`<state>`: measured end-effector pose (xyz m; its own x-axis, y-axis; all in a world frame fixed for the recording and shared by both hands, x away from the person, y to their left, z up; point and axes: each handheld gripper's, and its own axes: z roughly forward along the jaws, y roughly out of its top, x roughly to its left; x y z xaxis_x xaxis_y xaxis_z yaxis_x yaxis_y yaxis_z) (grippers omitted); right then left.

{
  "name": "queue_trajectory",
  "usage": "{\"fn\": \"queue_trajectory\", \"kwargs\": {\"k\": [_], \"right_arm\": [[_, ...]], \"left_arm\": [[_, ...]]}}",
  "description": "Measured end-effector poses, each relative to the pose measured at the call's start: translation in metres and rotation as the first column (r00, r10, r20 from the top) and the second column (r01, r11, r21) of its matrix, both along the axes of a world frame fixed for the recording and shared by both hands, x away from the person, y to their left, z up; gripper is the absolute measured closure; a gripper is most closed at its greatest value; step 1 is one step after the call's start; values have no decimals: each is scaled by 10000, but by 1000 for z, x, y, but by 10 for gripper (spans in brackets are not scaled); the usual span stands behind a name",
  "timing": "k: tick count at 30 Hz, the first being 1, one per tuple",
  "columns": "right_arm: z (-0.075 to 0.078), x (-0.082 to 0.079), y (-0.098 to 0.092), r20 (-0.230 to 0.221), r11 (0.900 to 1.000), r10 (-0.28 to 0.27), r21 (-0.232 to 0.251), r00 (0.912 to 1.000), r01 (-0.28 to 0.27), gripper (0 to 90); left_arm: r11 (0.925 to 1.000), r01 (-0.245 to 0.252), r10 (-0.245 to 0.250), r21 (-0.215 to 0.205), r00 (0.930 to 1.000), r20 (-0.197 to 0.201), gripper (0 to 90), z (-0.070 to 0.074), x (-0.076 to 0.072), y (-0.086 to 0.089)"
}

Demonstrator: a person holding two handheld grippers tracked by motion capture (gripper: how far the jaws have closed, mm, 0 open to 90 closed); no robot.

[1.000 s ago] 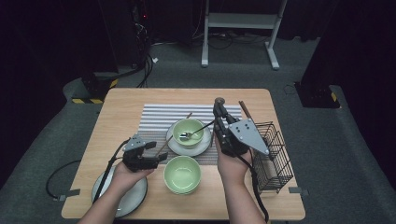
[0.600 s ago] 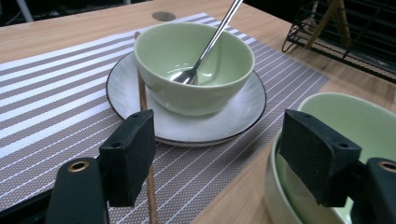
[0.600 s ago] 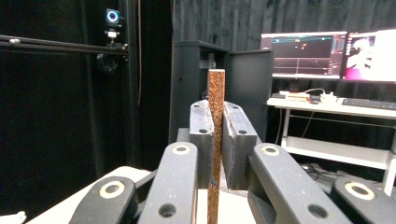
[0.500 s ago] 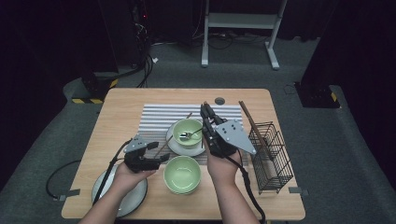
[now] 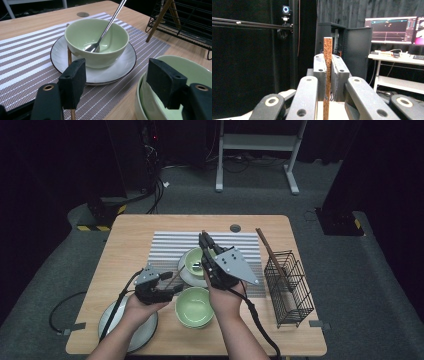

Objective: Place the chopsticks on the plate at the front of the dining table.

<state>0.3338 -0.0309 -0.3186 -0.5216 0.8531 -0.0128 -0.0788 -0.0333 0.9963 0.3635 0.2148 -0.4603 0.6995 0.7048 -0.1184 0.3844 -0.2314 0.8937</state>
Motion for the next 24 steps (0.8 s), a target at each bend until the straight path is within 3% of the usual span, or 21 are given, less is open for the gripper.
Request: {"fn": "queue_trajectory", "kwargs": {"k": [14, 19, 24], "right_arm": [[-7, -1, 29, -187, 9976, 693, 44, 9974, -692, 837], [-10, -2, 35, -204, 9962, 872, 94, 9960, -871, 837], [-10, -2, 39, -277, 9946, 1025, 213, 9943, -1019, 836]], "left_arm": [[9995, 220, -216, -222, 9996, 177, 398, 1, 1, -10], [9993, 353, -344, -128, 9975, 615, 458, 5, 0, -14], [9990, 368, -348, -242, 9964, 775, 514, 9, -1, -17]]}}
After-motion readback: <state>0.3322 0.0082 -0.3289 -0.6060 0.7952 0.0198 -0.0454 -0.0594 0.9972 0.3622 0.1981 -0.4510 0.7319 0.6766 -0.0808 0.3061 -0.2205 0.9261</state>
